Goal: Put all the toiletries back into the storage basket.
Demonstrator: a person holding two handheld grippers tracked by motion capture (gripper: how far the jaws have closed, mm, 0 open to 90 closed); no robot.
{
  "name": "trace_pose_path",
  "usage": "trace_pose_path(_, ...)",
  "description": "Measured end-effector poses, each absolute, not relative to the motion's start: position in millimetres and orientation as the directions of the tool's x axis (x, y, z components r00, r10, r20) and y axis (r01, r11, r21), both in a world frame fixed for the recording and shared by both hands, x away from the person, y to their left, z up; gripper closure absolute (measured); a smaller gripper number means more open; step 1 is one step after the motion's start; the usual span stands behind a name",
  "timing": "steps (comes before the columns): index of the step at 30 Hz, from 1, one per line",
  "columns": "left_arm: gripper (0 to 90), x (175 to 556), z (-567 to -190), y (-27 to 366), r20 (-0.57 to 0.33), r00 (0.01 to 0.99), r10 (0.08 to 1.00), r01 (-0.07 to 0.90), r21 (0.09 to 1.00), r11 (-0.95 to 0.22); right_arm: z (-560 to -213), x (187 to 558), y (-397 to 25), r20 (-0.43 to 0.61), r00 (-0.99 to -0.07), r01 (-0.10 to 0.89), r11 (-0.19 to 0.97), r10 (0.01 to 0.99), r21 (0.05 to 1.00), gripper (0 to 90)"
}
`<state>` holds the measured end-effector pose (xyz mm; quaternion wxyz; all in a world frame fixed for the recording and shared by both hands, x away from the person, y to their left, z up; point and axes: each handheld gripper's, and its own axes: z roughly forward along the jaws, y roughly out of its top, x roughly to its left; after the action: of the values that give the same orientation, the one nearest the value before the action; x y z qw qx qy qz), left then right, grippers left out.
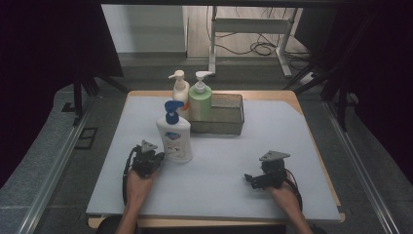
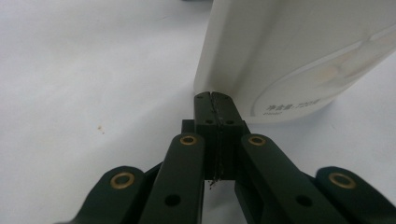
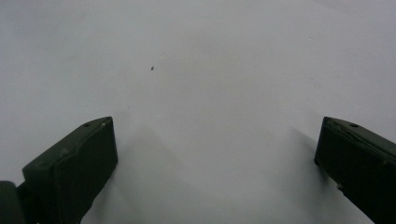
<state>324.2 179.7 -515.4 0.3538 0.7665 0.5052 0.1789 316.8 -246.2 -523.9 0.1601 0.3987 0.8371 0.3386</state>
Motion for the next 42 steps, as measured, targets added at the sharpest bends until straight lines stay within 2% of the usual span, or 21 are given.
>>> trace_pose_path(13,88.8,346,-516,181,-0.062,0.411,0.91,0.635,0.735,-0.237,-524,317,-246,0.002,-0.631,0.558,0.453,0.776,0.695,0.0)
trace_pose_path(42,89.0,355,-517,145,-0.078,0.527,0.847,0.597,0.743,-0.303,-524,317,-246,0.001,-0.631,0.558,0.453,0.776,0.695,0.0)
